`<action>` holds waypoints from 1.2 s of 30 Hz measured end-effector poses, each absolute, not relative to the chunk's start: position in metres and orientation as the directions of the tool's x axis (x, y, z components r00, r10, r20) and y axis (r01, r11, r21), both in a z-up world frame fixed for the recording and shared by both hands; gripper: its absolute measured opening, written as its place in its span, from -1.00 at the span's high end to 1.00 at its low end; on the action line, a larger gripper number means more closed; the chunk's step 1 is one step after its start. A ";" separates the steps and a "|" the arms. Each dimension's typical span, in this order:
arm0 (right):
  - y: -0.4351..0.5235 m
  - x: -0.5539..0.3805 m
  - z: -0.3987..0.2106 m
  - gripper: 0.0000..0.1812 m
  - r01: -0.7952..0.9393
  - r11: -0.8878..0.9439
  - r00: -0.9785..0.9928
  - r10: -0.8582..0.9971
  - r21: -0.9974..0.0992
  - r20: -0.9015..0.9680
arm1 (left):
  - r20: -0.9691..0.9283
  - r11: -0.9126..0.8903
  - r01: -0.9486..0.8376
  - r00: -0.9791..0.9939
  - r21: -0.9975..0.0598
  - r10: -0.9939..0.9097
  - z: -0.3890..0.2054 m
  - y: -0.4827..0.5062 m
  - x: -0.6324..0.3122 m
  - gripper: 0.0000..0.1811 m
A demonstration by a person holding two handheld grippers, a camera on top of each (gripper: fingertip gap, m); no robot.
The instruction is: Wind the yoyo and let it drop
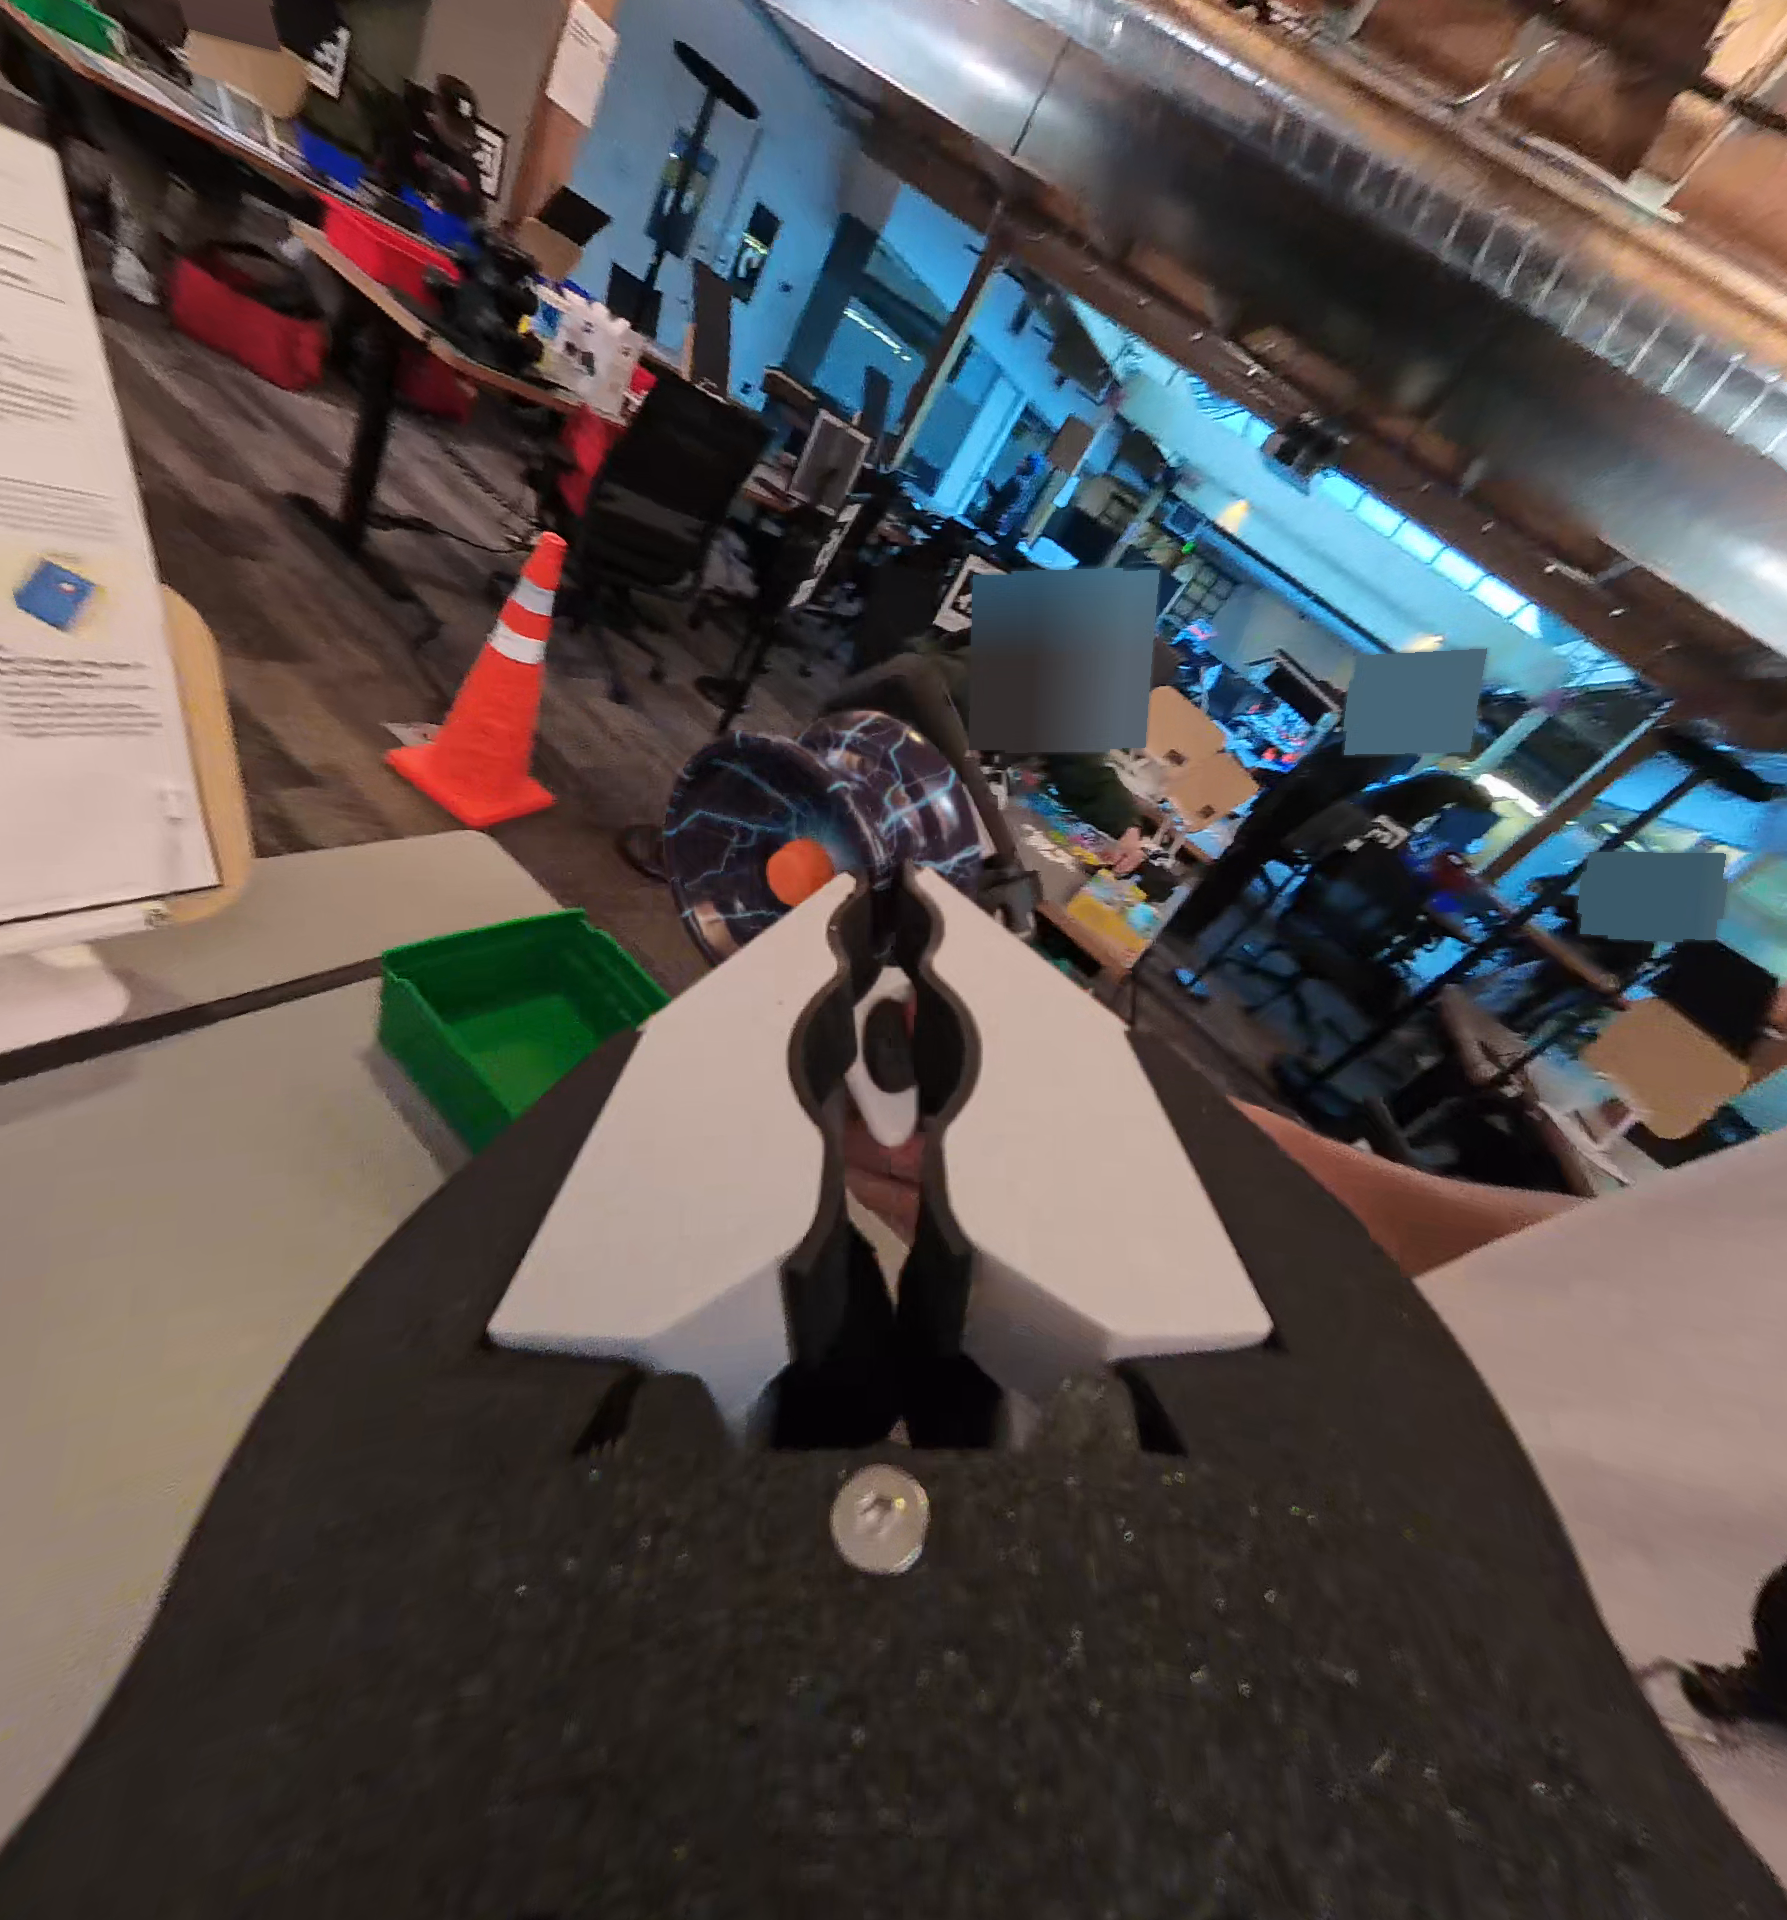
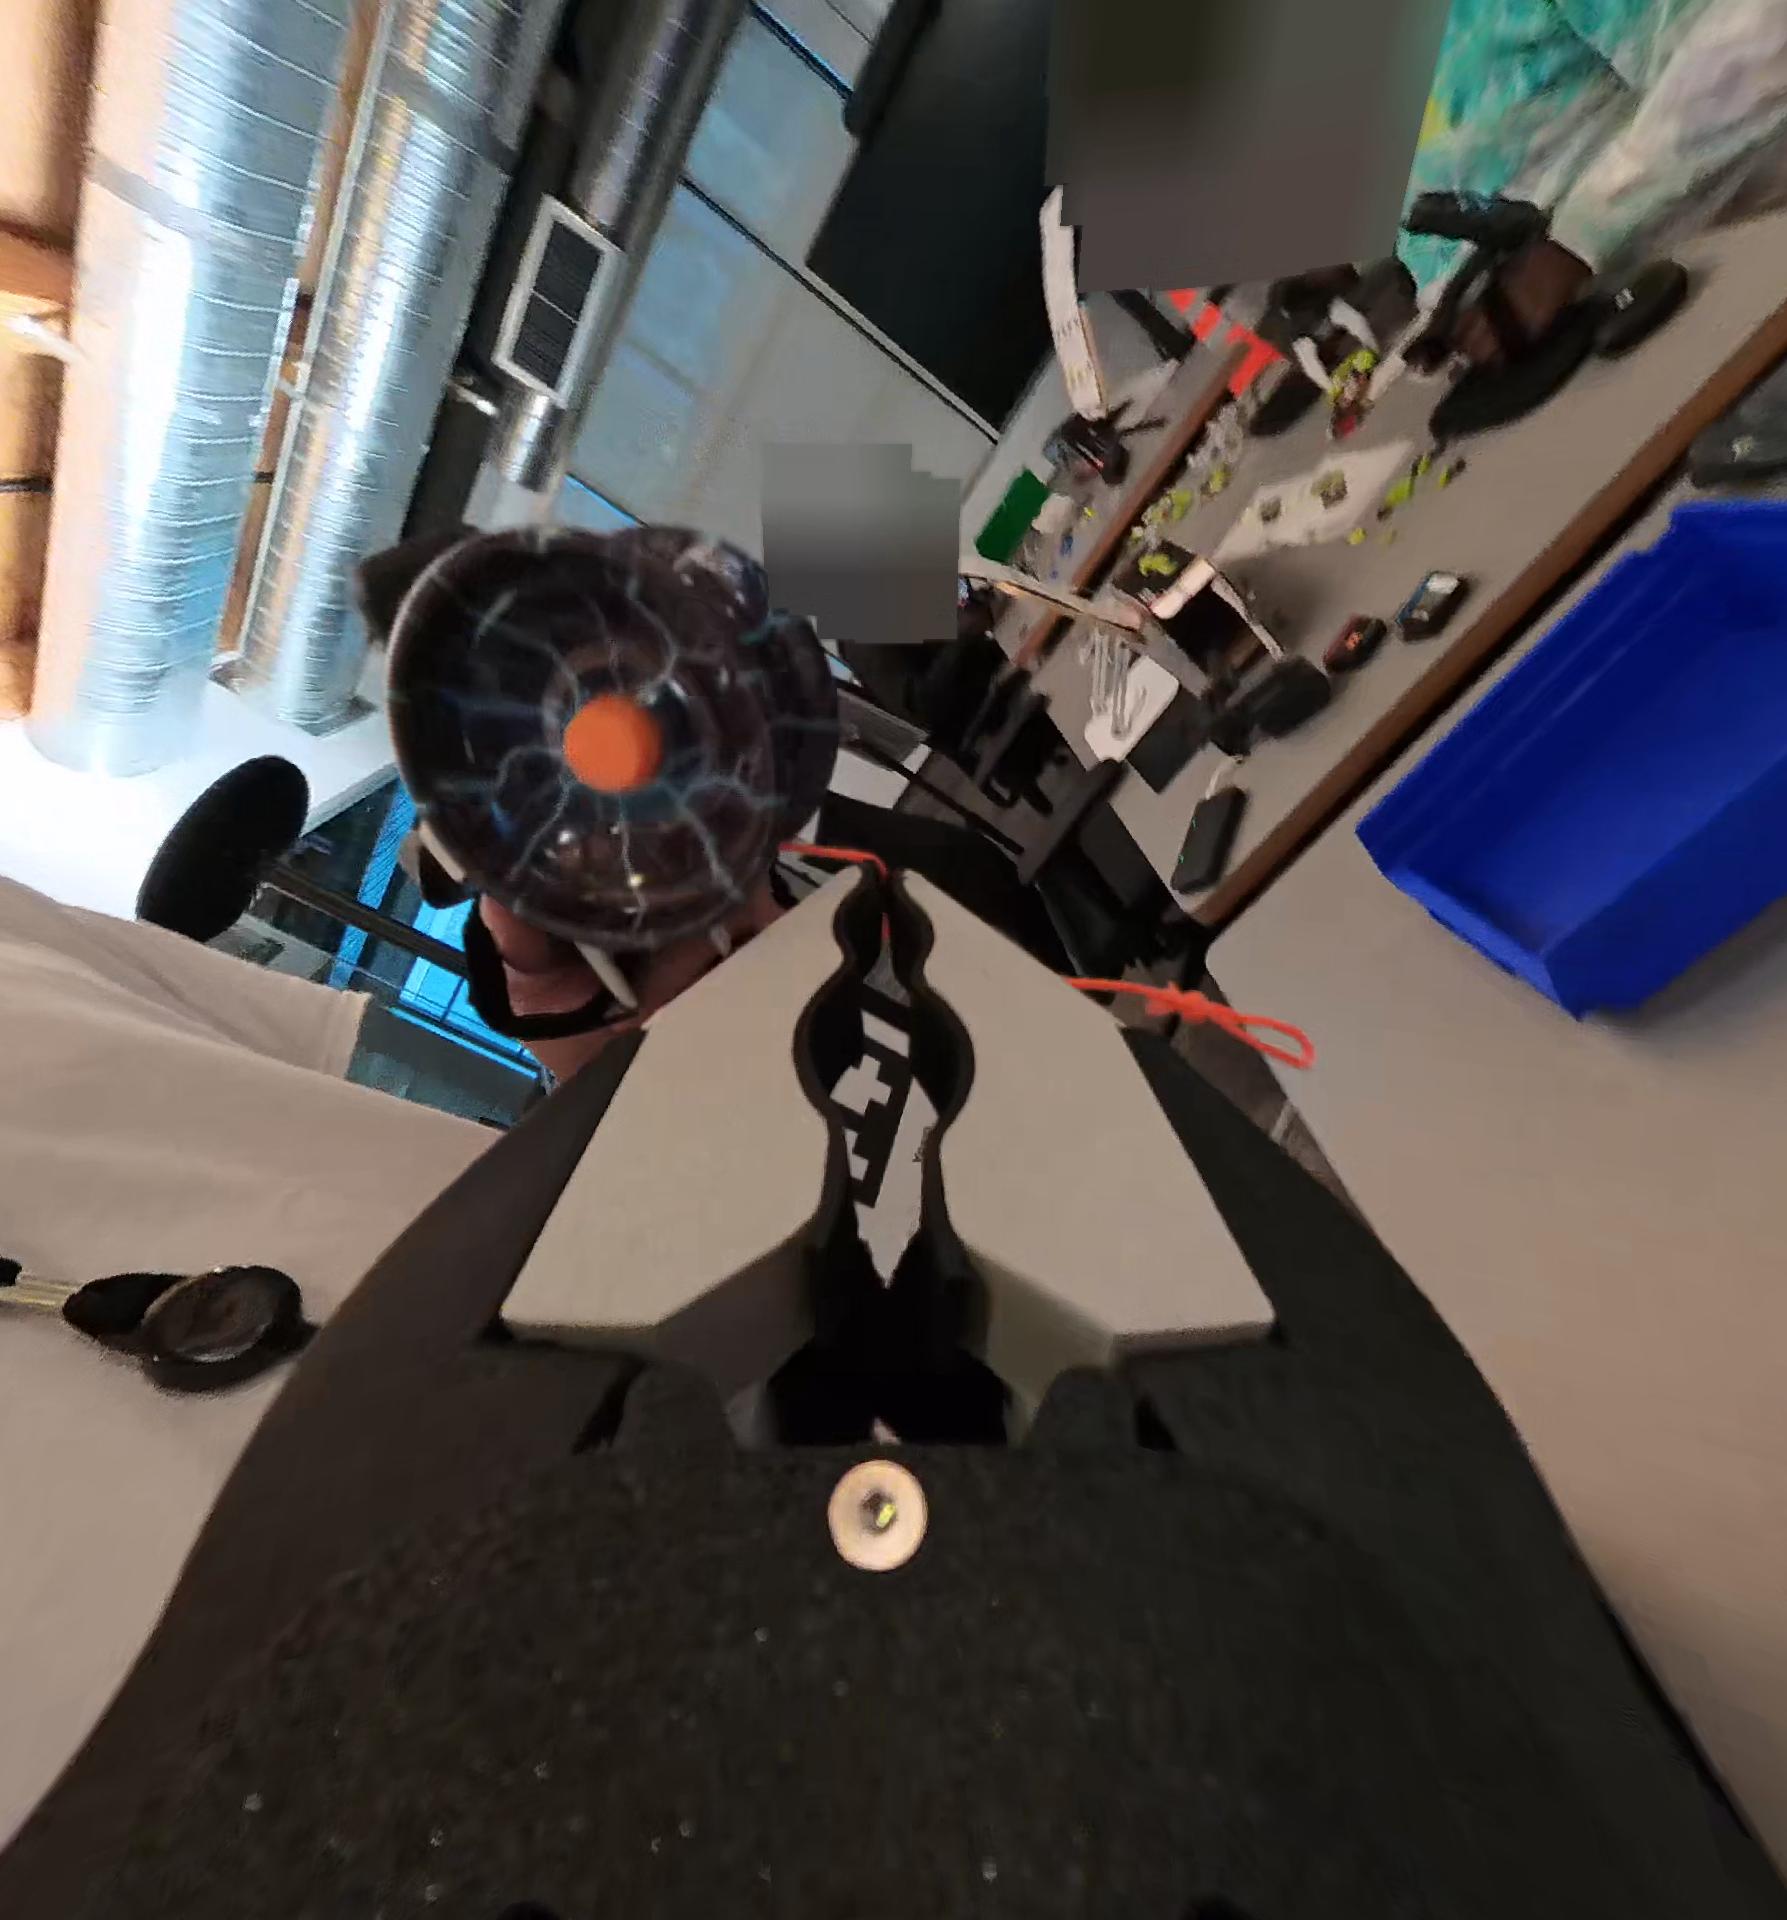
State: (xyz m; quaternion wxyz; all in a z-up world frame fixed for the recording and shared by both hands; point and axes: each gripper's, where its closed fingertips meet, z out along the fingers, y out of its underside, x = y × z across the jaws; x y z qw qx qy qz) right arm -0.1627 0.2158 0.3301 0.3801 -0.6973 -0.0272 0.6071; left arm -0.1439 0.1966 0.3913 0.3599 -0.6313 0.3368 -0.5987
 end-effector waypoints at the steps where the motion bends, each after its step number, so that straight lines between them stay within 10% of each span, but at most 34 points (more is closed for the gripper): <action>1: 0.218 -0.158 0.332 1.00 -0.438 -0.687 0.260 0.521 -0.580 -0.813 | 0.520 -0.520 0.003 0.042 -0.854 -0.853 0.390 0.193 -0.144 1.00; 16: 0.163 -0.180 0.300 0.98 -0.122 -0.789 0.164 0.582 -0.602 -0.797 | 0.591 -0.592 0.110 -0.051 -0.798 -0.805 0.424 0.212 -0.181 1.00; 21: 0.181 -0.160 0.299 0.97 -0.271 -0.775 0.157 0.549 -0.570 -0.821 | 0.559 -0.562 0.081 -0.056 -0.823 -0.827 0.426 0.204 -0.185 1.00; 36: 0.199 -0.150 0.389 1.00 -0.115 -0.760 0.367 0.566 -0.639 -0.739 | 0.123 -0.195 -0.385 0.204 -0.902 -0.971 0.324 0.198 -0.165 1.00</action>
